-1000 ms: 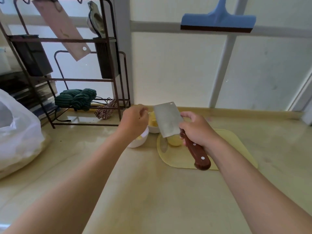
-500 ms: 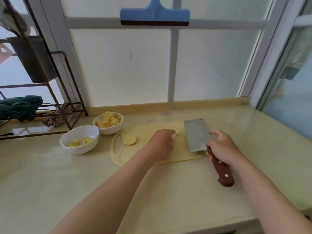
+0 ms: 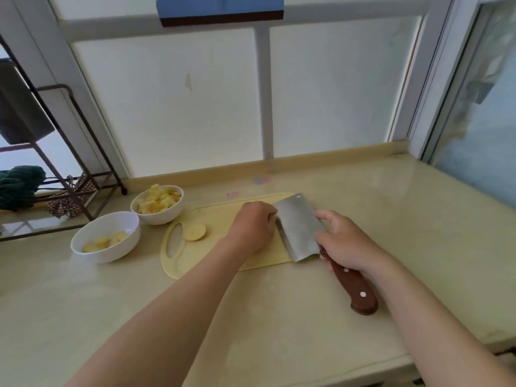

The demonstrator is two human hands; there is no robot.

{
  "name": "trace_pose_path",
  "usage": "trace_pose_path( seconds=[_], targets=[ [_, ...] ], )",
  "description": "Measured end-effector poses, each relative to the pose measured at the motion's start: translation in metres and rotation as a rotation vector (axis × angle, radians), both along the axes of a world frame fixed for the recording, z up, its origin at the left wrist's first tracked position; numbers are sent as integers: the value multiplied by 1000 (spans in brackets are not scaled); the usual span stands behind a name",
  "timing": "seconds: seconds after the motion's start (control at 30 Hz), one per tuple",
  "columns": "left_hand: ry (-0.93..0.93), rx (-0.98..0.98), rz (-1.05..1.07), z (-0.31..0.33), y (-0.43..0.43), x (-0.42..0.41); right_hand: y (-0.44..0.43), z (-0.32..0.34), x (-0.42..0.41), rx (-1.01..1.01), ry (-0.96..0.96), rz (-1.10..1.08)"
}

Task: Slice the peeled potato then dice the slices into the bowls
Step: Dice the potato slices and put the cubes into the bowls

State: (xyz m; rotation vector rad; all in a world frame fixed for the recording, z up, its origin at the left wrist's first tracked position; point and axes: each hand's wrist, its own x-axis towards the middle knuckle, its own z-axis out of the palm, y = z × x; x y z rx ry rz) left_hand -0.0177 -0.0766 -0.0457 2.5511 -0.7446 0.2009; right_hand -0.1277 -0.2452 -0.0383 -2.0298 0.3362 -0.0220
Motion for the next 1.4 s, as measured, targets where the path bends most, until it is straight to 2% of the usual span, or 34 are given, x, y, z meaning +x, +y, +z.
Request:
trace_pose_path(
  seconds=[0.2,0.37,0.7,0.93,1.03,1.23,1.3,1.4],
  targets=[
    [-47,0,-15,-3,6,5,2,3,-2,70,-41,-11],
    [-137,-82,-7,29,34,3,28,18,-2,162,-99,13],
    [-258,-108,319,67,205,-7,139,47,20,252,-152,160],
    [-124,69,475,61,260,-7,162,52,18,265,-147,124],
    [-154,37,419,59,251,-8,151,52,17,247,-151,76],
    [-145,0,175,50,191,-18,114,41,17,198,-134,-26],
    [-91,53,94,43,168,-20,101,36,17,195,-134,-50],
    [-9,241,48,34,139,-17,82,29,19,187,-125,-73]
  ],
)
